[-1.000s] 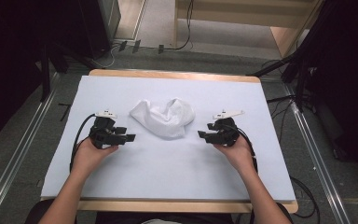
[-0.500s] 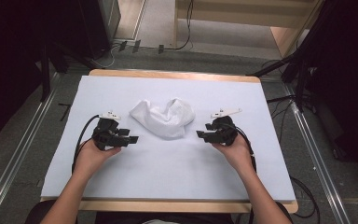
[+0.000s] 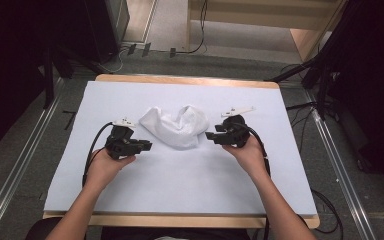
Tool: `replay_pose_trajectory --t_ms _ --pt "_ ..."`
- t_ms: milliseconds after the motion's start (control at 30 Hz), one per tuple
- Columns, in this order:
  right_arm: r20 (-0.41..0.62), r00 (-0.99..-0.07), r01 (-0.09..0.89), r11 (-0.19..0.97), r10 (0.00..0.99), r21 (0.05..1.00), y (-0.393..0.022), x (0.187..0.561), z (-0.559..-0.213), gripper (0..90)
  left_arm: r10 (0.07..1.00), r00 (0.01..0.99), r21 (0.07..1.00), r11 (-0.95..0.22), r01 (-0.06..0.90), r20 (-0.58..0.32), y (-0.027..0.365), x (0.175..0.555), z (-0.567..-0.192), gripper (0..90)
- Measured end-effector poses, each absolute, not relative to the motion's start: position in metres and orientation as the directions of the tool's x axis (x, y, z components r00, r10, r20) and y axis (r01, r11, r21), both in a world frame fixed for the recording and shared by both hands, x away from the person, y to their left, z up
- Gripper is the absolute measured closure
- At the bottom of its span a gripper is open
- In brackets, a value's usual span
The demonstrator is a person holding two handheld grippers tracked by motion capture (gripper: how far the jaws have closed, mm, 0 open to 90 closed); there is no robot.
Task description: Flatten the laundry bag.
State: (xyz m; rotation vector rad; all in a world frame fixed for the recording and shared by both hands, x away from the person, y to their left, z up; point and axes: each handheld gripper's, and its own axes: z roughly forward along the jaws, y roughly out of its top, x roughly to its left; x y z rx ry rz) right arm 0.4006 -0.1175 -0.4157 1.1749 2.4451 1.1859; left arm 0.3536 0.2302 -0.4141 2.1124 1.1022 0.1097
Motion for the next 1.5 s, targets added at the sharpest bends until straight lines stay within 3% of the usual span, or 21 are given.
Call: replay_pose_trajectory --t_ms 100,400,600,700,833,867,900,1367,1500 --pt "0.166 -0.679 0.573 0.374 0.715 0.73 -0.11 0.408 -0.409 44.2 0.721 0.65 0.638 -0.387 0.666 -0.241 0.222 0.359 -0.415 90.0" --pt "0.161 -0.705 0.556 0.397 0.691 0.73 -0.085 0.439 -0.396 37.2 0.712 0.634 0.644 -0.339 0.686 -0.301 0.204 0.38 -0.423 90.0" --pt "0.159 -0.708 0.55 0.397 0.688 0.735 -0.065 0.461 -0.394 36.5 0.714 0.641 0.631 -0.367 0.683 -0.279 0.19 0.385 -0.434 90.0" --pt "0.159 -0.703 0.559 0.4 0.693 0.726 -0.061 0.467 -0.398 40.9 0.715 0.64 0.621 -0.372 0.69 -0.282 0.188 0.387 -0.44 89.8" --pt "0.187 -0.718 0.574 0.419 0.67 0.703 -0.054 0.472 -0.414 69.8 0.728 0.628 0.61 -0.372 0.7 -0.276 0.185 0.391 -0.448 89.1" --pt "0.187 -0.718 0.574 0.419 0.67 0.703 -0.054 0.472 -0.414 69.8 0.728 0.628 0.61 -0.372 0.7 -0.276 0.185 0.391 -0.448 89.0" --pt "0.19 -0.726 0.572 0.427 0.661 0.701 -0.053 0.469 -0.418 81.3 0.731 0.624 0.604 -0.375 0.704 -0.274 0.185 0.393 -0.452 88.9" --pt "0.069 -0.798 0.401 0.443 0.599 0.802 -0.052 0.412 -0.4 84.3 0.739 0.592 0.607 -0.32 0.727 -0.32 0.189 0.401 -0.459 87.5" --pt "0.031 -0.802 0.376 0.465 0.596 0.802 -0.052 0.397 -0.403 84.2 0.744 0.581 0.594 -0.316 0.74 -0.328 0.209 0.398 -0.447 85.1"
